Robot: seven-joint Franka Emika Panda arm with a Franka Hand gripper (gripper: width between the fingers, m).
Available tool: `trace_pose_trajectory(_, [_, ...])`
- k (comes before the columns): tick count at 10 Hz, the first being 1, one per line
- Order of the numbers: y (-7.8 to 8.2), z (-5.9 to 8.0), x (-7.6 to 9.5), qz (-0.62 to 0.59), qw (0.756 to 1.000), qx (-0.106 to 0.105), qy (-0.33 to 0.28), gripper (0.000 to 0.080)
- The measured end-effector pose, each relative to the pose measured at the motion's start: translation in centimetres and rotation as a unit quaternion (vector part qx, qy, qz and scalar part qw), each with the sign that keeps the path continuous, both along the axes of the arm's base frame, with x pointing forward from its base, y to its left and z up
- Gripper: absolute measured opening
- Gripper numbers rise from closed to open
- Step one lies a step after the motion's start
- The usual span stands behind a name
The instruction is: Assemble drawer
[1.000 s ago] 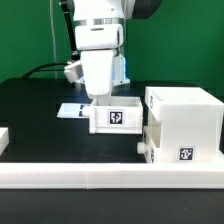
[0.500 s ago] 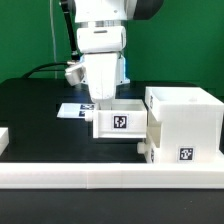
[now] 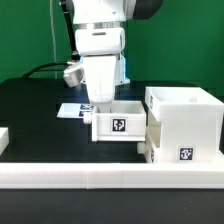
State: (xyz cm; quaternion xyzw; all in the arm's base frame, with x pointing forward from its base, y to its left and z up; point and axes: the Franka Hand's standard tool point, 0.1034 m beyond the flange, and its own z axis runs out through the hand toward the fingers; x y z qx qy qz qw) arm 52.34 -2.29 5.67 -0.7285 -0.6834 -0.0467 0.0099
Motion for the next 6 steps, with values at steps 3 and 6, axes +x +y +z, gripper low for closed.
trace_pose_trajectory(3, [0.46,-0.06,1.02,0.003,1.000,0.002,0.005,0.0042])
trace_pose_trajectory(6, [0.25,-0.25,0.48,0.003,1.000,0.001,0.027,0.0042])
